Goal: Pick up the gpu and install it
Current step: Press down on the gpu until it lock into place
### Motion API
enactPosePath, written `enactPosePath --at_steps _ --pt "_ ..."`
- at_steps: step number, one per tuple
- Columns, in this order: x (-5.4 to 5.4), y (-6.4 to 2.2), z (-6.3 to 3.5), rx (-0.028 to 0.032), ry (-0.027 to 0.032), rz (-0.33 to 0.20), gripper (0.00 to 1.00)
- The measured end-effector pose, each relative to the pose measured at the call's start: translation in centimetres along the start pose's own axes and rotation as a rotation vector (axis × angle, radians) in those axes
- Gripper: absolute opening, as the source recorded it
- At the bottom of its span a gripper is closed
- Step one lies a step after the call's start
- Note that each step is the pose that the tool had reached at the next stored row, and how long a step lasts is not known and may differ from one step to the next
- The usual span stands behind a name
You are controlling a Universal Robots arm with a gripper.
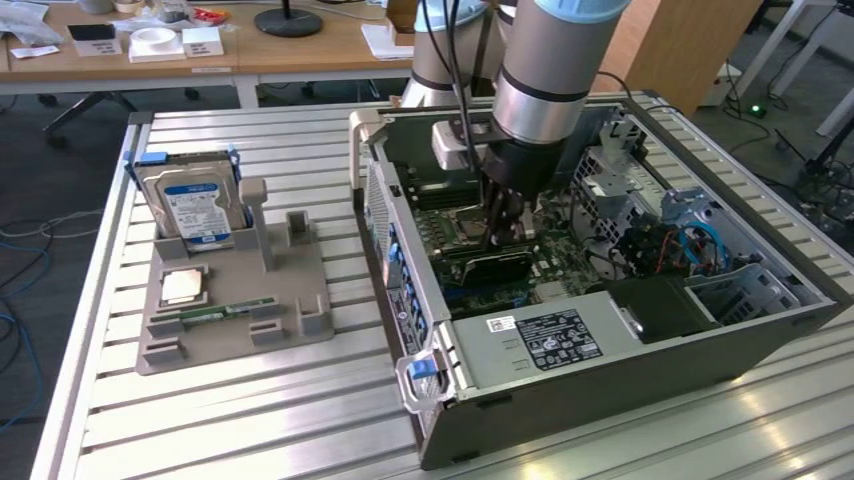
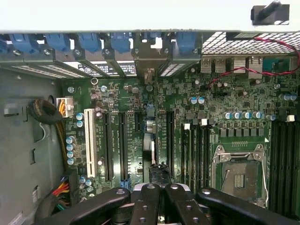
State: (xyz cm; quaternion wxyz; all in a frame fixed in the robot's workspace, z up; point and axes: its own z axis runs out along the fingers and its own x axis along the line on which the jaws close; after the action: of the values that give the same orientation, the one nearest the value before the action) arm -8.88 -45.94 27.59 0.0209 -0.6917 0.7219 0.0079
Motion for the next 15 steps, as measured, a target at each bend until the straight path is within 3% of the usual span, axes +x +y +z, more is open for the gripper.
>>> enactPosePath --at_steps 15 --pt "-0.27 0.03 0.66 0.0000 0.0001 0.000 0.11"
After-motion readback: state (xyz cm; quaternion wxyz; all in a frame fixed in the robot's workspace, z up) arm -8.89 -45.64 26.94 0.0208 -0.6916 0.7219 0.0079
